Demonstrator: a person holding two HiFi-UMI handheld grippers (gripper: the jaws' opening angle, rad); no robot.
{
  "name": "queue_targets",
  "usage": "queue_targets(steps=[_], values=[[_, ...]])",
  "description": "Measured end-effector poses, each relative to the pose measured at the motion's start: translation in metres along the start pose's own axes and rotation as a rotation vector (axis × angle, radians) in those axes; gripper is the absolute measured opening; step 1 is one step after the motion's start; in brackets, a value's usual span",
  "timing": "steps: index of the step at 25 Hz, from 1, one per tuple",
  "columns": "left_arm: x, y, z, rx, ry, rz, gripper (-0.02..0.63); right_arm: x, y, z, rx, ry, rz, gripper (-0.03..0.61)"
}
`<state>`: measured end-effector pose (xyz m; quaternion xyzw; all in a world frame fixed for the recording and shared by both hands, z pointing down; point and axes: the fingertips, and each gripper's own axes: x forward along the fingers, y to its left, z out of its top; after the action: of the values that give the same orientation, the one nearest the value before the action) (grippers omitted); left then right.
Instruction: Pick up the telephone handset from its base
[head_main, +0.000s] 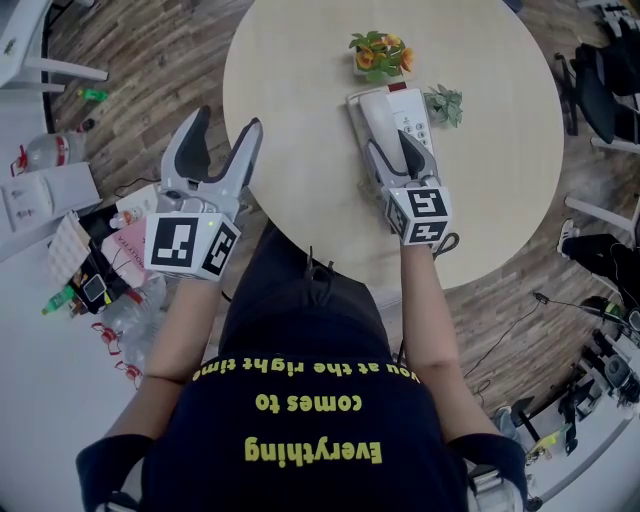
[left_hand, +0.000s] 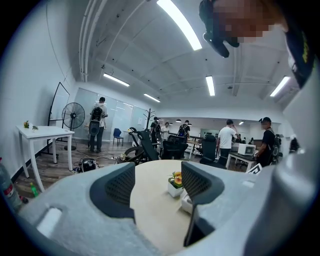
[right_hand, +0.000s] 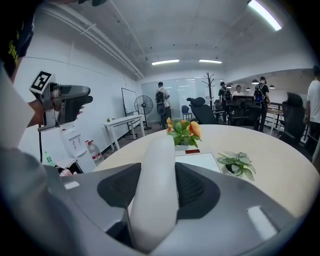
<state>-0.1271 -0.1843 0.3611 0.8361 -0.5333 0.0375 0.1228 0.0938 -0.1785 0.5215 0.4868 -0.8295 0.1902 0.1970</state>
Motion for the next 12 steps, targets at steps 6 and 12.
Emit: queue_targets(steps=[6,12], values=[[-0.001,-0.002,0.004,0.005,-0.008,0.0,0.29,-0.017,0.001,0.023,0.021,-0.106,0.019,0.227],[0.002,-0.012,0.004,0.031,-0.005,-0.02,0.29,-0.042,0.001,0.053,0.013,-0.24,0.02,0.227]])
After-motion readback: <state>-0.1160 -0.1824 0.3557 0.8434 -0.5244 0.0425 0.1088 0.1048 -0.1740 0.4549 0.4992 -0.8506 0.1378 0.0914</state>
